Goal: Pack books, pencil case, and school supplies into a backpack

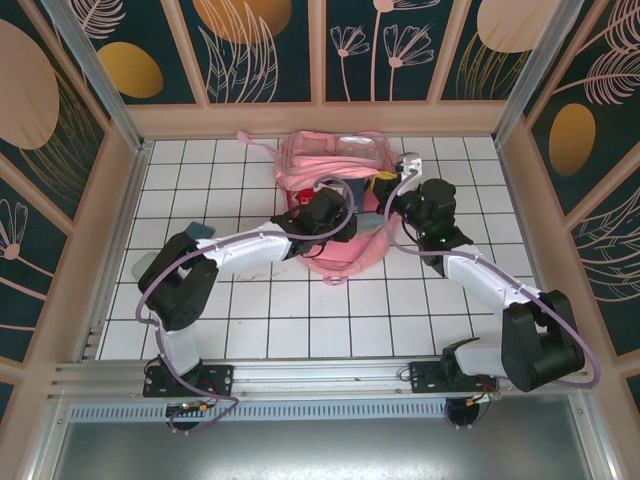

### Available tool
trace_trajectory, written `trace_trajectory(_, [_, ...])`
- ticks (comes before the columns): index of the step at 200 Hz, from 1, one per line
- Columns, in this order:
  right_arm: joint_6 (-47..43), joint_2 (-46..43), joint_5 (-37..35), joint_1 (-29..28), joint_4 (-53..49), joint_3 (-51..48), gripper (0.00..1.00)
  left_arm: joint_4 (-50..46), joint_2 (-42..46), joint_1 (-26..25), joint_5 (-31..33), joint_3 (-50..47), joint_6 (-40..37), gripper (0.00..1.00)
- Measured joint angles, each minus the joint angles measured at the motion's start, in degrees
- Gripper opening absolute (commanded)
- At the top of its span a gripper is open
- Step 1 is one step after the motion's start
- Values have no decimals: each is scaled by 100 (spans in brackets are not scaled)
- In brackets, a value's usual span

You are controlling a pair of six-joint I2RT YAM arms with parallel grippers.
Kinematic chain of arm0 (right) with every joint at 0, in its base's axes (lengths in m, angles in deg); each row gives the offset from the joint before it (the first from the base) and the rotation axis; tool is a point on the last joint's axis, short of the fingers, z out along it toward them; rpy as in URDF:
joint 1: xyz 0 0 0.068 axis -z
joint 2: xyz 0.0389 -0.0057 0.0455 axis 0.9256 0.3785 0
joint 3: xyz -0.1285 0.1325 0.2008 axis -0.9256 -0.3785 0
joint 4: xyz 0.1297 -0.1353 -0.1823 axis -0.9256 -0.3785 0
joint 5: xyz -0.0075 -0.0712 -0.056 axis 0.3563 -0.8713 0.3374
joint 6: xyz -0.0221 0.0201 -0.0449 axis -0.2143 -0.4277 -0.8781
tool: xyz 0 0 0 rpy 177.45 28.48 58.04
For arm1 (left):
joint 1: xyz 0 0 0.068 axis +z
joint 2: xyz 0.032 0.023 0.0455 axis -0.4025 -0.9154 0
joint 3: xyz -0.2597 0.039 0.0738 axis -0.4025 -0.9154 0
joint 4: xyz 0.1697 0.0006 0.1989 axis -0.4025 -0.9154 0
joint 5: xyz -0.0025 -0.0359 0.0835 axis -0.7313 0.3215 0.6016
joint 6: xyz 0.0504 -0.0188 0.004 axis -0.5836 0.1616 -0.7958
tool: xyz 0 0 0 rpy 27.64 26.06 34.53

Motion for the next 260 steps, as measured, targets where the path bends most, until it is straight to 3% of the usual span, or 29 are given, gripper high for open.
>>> trace_trajectory(52, [11,0,68,0,-2,-2,0,245,50,9,90,-284,4,46])
trace_trajectory(77, [48,0,68,0,-2,-2,0,295,46,11,96,-284,-9,56])
trace_trajectory(192, [87,0,66,26,0,-4,0,463,-339,50,184,-109,-562,56])
trace_trajectory(208, [87,0,87,26,0,-2,0,520,-94,52,251,-385,-514,58])
trace_trajectory(223, [90,2,105,26,-2,-2,0,509,352,50,400,-780,-431,74])
trace_trajectory(240, [90,2,111,28,-2,-4,0,415,1060,61,758,-1233,-201,82])
trace_trajectory(260, [90,2,116,26,-2,-2,0,286,1847,107,1244,-1609,59,83])
